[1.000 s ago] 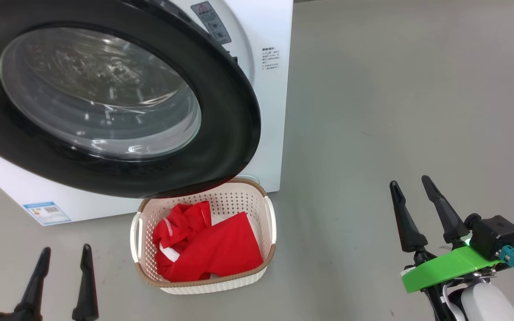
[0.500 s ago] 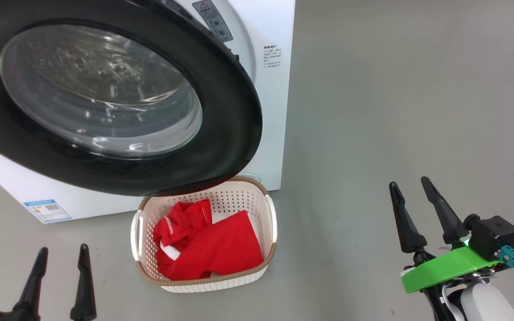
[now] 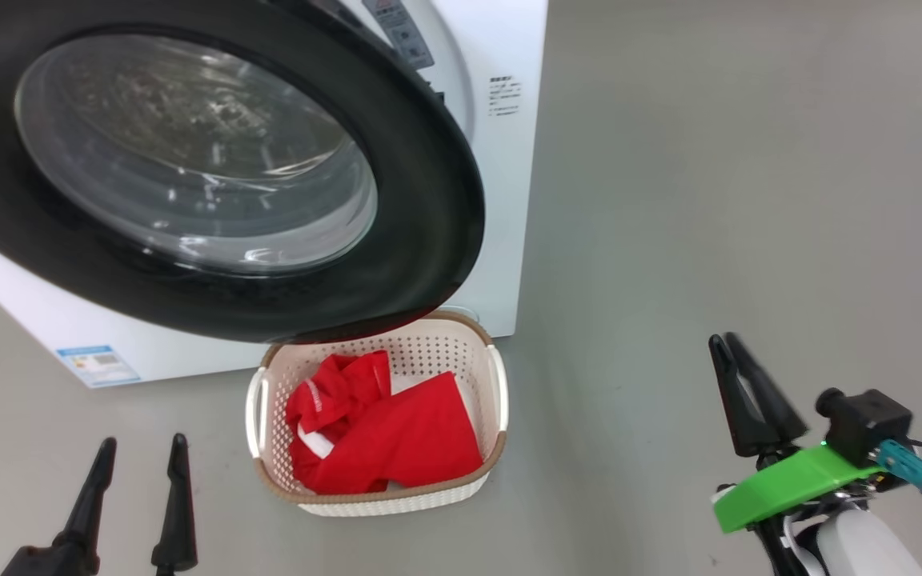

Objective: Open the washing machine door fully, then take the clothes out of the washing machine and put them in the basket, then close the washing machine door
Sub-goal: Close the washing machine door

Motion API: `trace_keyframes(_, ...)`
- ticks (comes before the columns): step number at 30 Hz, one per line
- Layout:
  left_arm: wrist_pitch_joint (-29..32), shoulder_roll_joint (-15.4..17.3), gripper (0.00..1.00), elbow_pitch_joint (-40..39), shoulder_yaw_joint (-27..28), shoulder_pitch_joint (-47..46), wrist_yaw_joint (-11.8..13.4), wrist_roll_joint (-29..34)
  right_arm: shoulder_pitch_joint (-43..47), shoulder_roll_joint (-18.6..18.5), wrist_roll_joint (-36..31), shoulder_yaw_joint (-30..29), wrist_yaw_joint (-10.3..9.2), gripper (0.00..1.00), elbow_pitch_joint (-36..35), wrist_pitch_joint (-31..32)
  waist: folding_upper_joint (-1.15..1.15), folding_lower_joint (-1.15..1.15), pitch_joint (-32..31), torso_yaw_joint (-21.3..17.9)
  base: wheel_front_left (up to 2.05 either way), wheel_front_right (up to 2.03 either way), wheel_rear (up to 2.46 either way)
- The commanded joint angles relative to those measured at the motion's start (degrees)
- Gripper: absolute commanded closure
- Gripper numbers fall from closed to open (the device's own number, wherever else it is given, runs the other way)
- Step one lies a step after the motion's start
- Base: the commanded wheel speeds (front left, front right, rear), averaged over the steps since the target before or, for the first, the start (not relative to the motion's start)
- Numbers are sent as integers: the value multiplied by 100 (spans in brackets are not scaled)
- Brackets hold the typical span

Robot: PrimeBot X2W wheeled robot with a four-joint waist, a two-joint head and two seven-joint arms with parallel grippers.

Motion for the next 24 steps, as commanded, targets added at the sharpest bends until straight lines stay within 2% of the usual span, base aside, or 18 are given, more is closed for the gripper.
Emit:
trace_keyframes(1, -46, 108, 0, -146, 154, -232, -32, -16, -251, -63, 0, 166, 37, 100, -99, -37, 0, 0, 38, 63, 0, 0, 0)
trace_keyframes(18, -46, 77, 0, -215, -30, -365, -33, -147, -1993, 104, 333, 1460, 37, 100, 1893, -37, 0, 0, 332, 889, 0, 0, 0)
trace_keyframes(24, -46, 58, 0, -213, -51, -449, -33, -162, -2497, 163, 384, 1674, 37, 100, 2147, -37, 0, 0, 445, 1194, 0, 0, 0)
